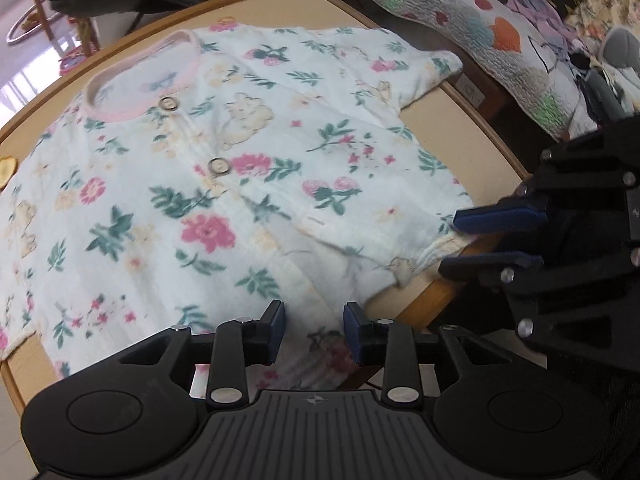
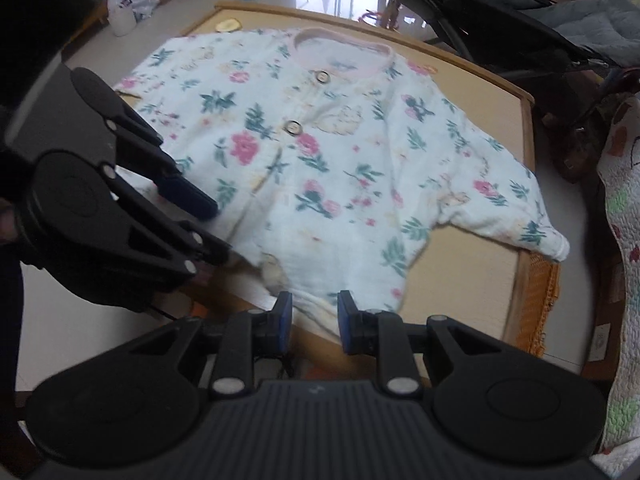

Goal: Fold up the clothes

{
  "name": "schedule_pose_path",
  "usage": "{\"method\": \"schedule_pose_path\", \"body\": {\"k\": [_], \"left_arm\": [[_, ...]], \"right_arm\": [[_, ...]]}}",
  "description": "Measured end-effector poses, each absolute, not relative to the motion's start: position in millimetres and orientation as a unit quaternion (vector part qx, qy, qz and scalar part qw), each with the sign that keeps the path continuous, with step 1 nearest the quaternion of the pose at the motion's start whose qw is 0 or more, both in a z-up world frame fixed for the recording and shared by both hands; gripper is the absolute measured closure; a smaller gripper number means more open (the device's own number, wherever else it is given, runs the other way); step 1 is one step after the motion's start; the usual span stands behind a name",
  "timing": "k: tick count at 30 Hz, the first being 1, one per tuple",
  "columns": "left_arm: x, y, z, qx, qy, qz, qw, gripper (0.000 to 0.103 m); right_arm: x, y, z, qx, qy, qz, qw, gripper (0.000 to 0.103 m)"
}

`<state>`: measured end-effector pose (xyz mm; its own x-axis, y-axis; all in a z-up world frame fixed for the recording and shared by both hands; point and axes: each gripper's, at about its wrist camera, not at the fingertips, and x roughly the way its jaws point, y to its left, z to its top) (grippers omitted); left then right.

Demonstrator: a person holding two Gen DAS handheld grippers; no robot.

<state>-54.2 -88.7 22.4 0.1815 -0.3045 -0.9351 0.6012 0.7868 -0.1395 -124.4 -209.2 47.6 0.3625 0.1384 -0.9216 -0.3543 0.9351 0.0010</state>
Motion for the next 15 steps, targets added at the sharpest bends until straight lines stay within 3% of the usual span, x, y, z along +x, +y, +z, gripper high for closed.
{"method": "schedule_pose_path", "body": {"k": [7,15], "left_arm": [[-45.6,-52.7,37.0,0.080,0.559,-0.266,0.781,0.067],[-48.9,-34.4,43.1,0.057,0.552,-0.260,0.790,0.067]], "right_arm": [[-119.9,-188.0,29.1,-0.060,0.552,0.142,0.820,0.081],[-114.2,-179.6,20.0,-0.094,0.547,0.107,0.825,0.081]]}}
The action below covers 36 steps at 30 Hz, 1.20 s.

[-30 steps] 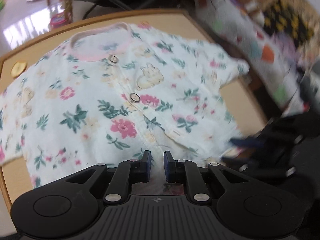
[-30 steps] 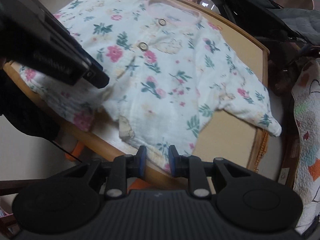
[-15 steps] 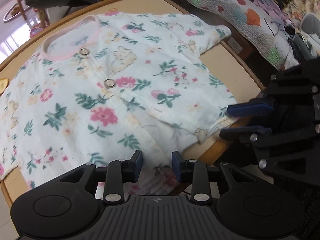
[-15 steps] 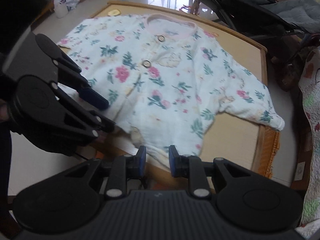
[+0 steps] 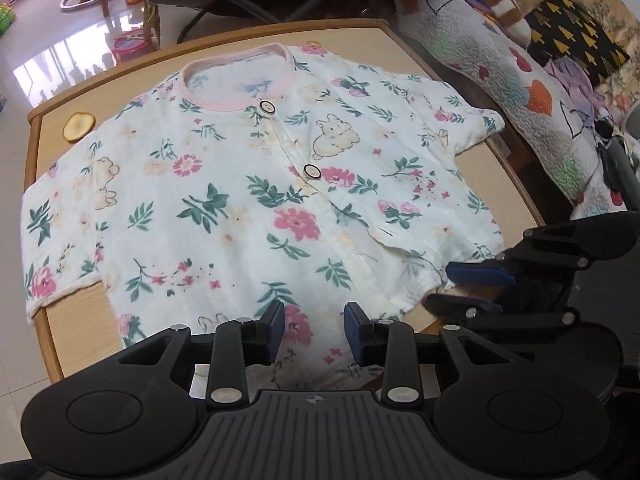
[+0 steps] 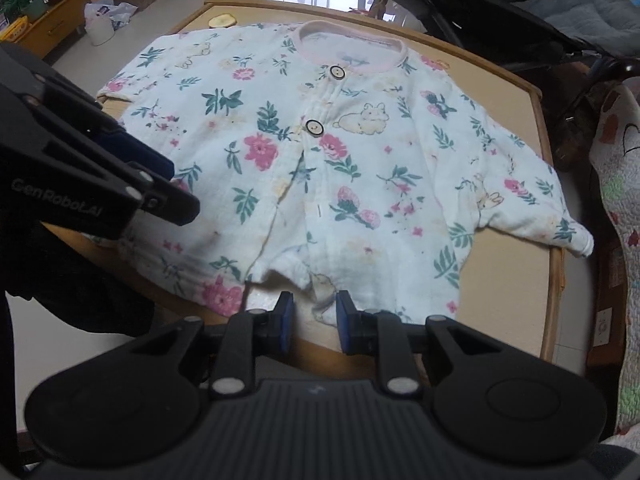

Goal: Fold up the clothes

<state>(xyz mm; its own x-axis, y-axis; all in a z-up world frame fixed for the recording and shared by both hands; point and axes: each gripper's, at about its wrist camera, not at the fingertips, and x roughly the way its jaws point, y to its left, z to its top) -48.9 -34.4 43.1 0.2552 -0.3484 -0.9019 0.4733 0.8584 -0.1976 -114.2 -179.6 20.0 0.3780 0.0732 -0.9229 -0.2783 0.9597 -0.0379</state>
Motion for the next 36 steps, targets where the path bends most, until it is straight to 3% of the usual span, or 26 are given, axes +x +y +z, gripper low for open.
{"method": "schedule_pose_path", "body": {"k": [2,6,10,29,36], "left_arm": [[-51.1,-35.2,42.2,0.049,0.552,-0.263,0.790,0.067],[-55.1,-37.8,42.0,0.044,0.550,-0.269,0.789,0.067],[-56.3,-37.5,42.8,0.040,0.547,-0.274,0.790,0.067],[-46.2,7.5,45.9,-0.020,0.542,-0.234,0.807,0.067],[-42.2,19.4,45.0,-0.027,0.543,-0.222,0.810,0.066]], "right_arm": [[-113.0,-179.6,18.3,-0.099,0.549,0.105,0.823,0.083],[-111.6,-184.5,22.0,-0.088,0.557,0.109,0.819,0.099],[-114.0,-189.1,28.9,-0.086,0.555,0.113,0.820,0.102],[-102.5,-157.8,95.4,-0.040,0.518,0.191,0.833,0.103],[-98.9,-137.9,64.9,-0.066,0.551,0.204,0.806,0.103]]}}
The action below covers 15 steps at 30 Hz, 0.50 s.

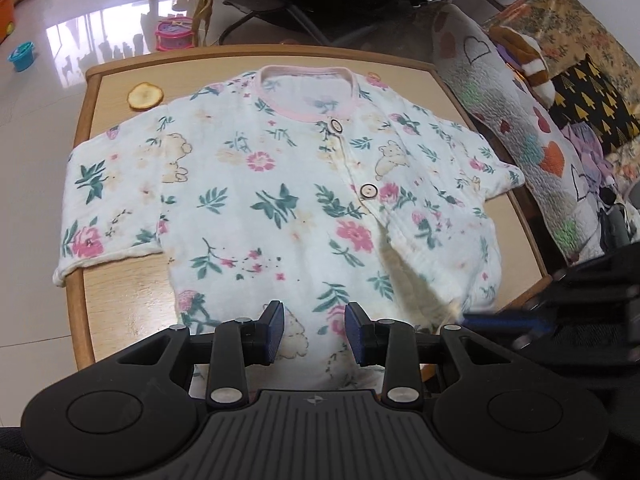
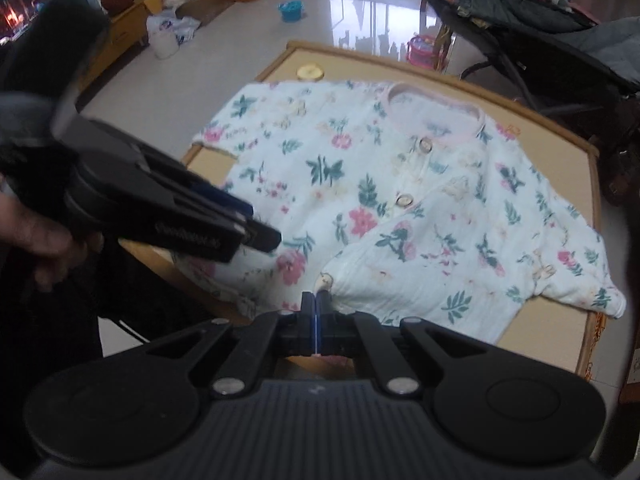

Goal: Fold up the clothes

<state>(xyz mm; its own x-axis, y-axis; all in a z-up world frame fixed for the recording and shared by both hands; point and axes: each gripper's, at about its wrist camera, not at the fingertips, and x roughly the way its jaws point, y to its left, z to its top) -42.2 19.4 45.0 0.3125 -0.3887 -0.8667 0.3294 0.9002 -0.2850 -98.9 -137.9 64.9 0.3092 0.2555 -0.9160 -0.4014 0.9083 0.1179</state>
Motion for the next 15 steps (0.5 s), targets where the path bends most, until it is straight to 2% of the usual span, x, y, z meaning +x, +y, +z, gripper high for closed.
{"method": "schedule_pose_path", "body": {"k": [7,15], "left_arm": [[-37.9,7.4,40.6,-0.013,0.548,-0.222,0.807,0.066],[-23.1,-12.1,42.6,0.008,0.545,-0.221,0.809,0.066]], "right_arm": [[-101.1,-126.9,31.6,-0.082,0.565,0.210,0.794,0.102],[-123.4,-148.9,54.6,-0.093,0.554,0.239,0.792,0.090]]}}
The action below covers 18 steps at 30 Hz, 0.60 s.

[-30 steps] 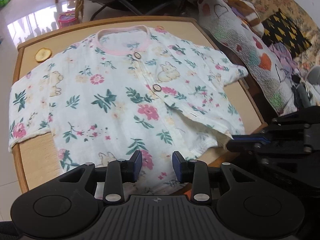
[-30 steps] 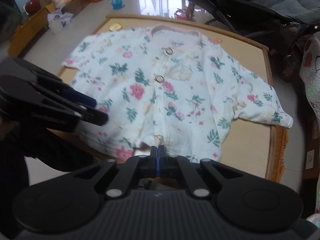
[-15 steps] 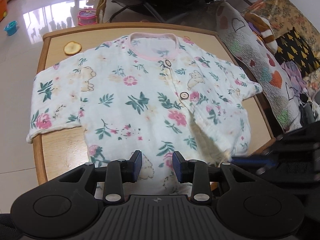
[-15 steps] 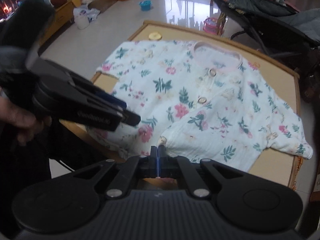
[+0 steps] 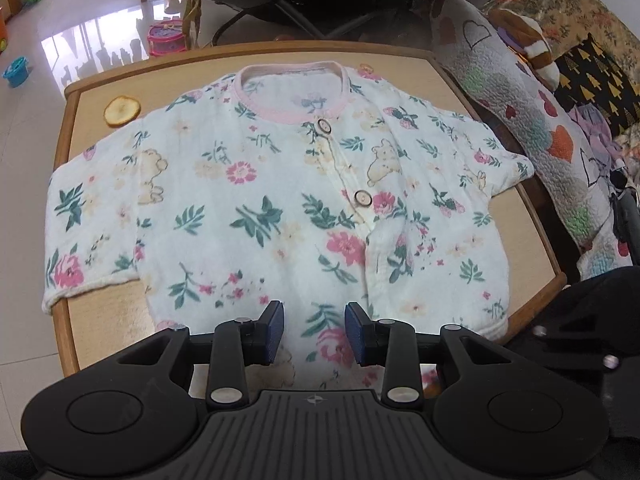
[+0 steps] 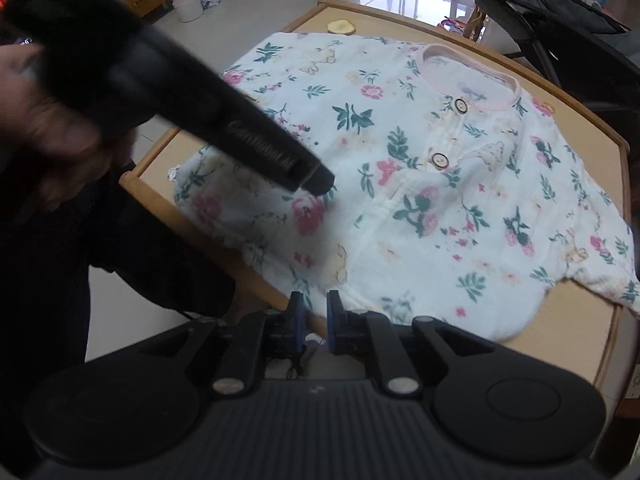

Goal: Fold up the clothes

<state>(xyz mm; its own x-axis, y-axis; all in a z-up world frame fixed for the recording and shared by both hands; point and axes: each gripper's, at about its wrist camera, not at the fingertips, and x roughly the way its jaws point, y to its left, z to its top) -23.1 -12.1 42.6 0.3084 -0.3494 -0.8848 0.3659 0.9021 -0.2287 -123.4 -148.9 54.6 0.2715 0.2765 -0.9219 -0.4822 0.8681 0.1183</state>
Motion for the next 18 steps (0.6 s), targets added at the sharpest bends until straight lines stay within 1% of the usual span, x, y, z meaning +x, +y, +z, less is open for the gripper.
{"method": "schedule_pose_path", "body": {"k": [5,10,18], "left_arm": [[-12.0,-23.8,47.4,0.008,0.541,-0.220,0.812,0.066],[-15.5,-40.8,49.2,0.017,0.542,-0.238,0.806,0.066],[-29.3,-52.1,39.1,0.033,0.555,-0.248,0.793,0.066]], "right_arm": [[-135.1,-199.2,73.7,-0.086,0.550,0.195,0.807,0.089],[-133.8,-238.9,67.7,-0.090,0.564,0.141,0.809,0.089],[-131.9,-231.6,42.5,-0.095,0.569,0.152,0.802,0.089]]}}
